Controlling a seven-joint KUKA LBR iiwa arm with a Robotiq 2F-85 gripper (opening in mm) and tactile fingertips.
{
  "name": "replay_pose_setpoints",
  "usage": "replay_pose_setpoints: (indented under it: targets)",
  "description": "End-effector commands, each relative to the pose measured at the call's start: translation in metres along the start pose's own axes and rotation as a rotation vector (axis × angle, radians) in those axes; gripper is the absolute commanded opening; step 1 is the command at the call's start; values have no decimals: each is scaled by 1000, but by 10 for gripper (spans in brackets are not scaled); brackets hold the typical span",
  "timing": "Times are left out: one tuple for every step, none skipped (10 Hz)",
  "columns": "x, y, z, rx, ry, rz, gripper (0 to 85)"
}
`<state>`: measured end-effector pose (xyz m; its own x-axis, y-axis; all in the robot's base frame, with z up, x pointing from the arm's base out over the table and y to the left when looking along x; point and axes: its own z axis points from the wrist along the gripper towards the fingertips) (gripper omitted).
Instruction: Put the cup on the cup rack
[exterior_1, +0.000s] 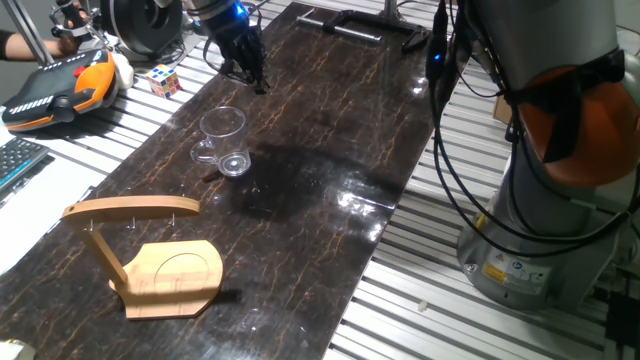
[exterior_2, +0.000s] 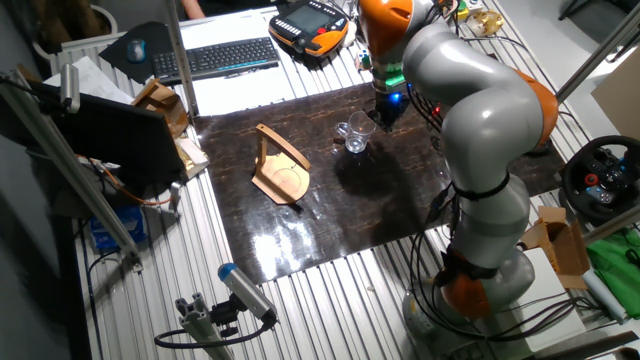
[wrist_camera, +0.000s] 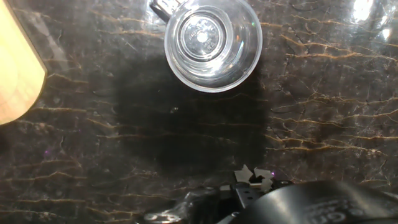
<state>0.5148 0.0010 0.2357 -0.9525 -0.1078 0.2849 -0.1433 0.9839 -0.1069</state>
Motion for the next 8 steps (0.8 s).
replay_pose_setpoints:
  targets:
    - [0, 0, 0, 2, 0, 5, 13]
    - [0, 0, 0, 3, -3, 5, 13]
    - [0, 0, 0, 3, -3, 4, 13]
    - [0, 0, 0, 3, -3, 4, 10]
    - [0, 0, 0, -2, -3, -8, 10]
    - [0, 0, 0, -16, -7, -1, 10]
    - [0, 0, 0, -85, -32, -4, 10]
    - [0, 0, 0, -110, -30, 1, 10]
